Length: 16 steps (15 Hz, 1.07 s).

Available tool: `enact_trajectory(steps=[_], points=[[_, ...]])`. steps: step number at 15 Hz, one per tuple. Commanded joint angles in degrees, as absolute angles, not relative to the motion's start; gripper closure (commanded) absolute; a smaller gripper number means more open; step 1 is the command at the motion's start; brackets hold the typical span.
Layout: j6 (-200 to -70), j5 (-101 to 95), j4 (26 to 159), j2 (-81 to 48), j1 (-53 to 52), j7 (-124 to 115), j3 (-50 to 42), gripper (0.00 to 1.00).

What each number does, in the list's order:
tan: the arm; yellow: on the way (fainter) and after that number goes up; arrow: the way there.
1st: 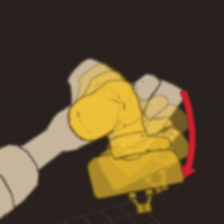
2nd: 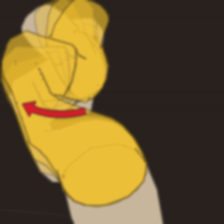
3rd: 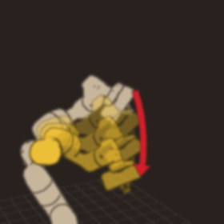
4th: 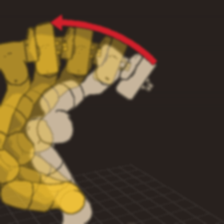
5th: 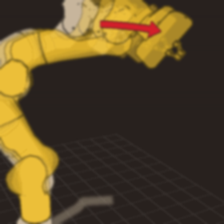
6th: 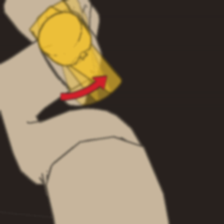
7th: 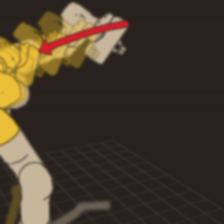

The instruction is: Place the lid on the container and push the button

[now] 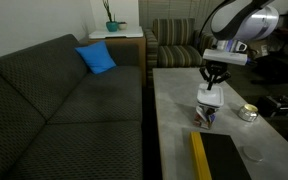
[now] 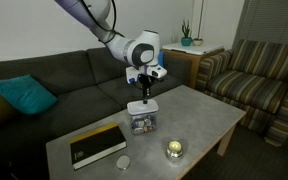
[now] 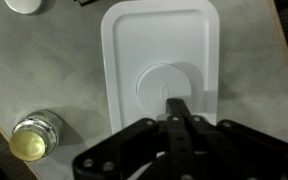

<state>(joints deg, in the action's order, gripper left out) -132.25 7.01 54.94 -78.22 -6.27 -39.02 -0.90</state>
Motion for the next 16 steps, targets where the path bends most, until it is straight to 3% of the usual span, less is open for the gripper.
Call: enact_trajectory(steps=[1,16], points=[[-133.6,6.9,60.4,-75.3,-7.0,-39.5,-1.1,1.00],[-133.3,8.3,47.9,-87.7,-5.7,-40.3,-1.5,1.00]])
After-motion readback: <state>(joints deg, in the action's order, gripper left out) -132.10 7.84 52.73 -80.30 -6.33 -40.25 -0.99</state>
